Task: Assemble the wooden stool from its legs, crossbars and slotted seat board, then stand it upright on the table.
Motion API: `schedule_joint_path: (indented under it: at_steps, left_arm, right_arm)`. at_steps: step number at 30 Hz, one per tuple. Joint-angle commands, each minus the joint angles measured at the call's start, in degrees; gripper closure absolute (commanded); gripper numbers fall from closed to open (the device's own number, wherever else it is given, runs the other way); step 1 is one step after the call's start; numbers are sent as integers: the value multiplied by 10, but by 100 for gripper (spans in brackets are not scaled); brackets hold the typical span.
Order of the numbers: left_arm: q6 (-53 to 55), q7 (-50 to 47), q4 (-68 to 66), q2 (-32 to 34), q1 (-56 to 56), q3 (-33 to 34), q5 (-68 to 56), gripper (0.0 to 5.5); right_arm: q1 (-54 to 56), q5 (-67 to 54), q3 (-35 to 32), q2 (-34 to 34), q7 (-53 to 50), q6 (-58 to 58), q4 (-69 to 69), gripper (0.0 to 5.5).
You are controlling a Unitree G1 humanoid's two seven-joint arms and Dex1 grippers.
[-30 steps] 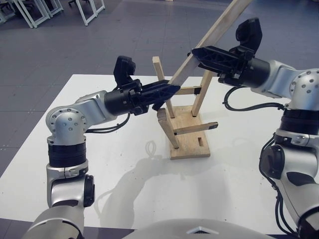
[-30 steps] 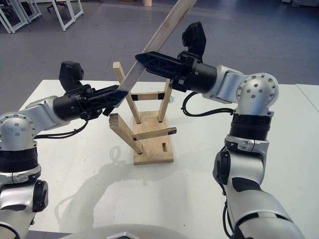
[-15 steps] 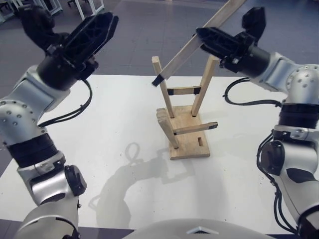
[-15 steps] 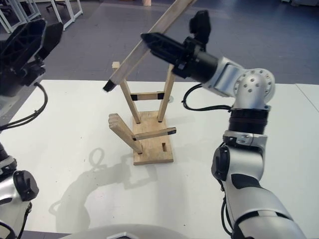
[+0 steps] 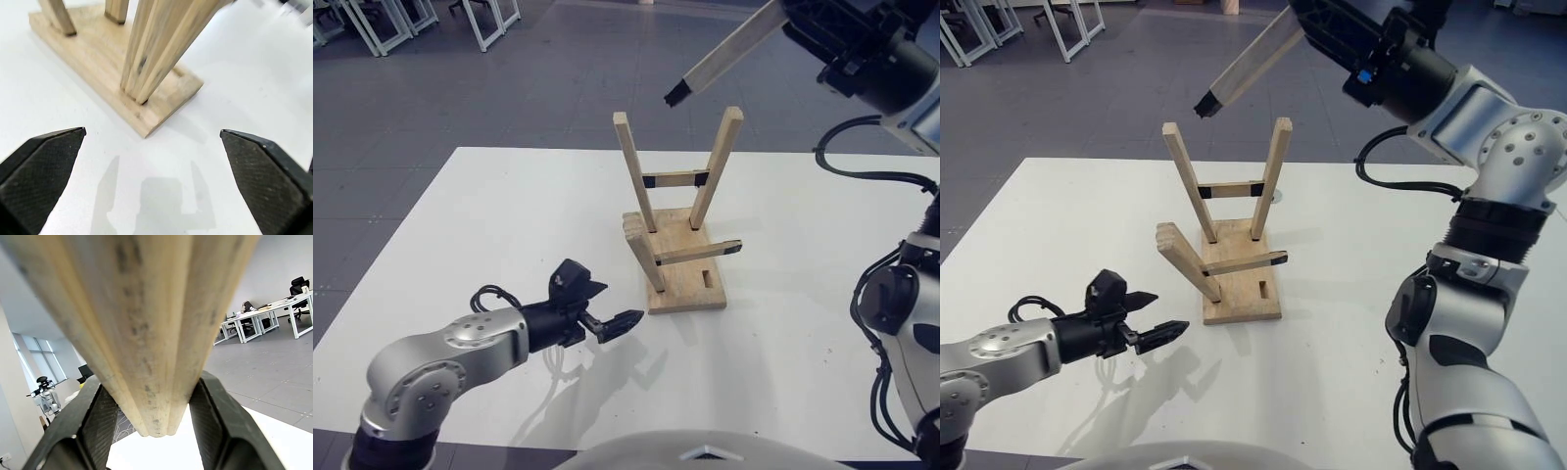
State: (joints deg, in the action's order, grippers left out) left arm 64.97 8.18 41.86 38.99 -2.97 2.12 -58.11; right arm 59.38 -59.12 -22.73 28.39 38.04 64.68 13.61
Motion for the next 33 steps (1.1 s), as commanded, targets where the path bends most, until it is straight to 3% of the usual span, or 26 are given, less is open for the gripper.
schedule_joint_path:
  at_steps: [1,16,20,27,33]
  left_arm:
    - [-8,-51,-30,-68,52,-67,67,42]
    - [-20,-131,-90,-247,103,-105,184,42]
    - [-19,-129,-93,-269,103,-110,207,42]
    - [-7,-90,-78,-232,74,-98,222,42]
    - [-17,9,-86,-145,44,-73,216,42]
  right_arm:
    - [-9,-21,-10,-13,-20,10,-20,346]
    - [-34,-46,-17,-24,-57,12,-42,346]
    - [-46,-39,-11,-14,-58,10,-46,346]
    - [-109,14,2,87,-1,-6,-56,346]
    - [-203,60,46,162,106,-31,-84,346]
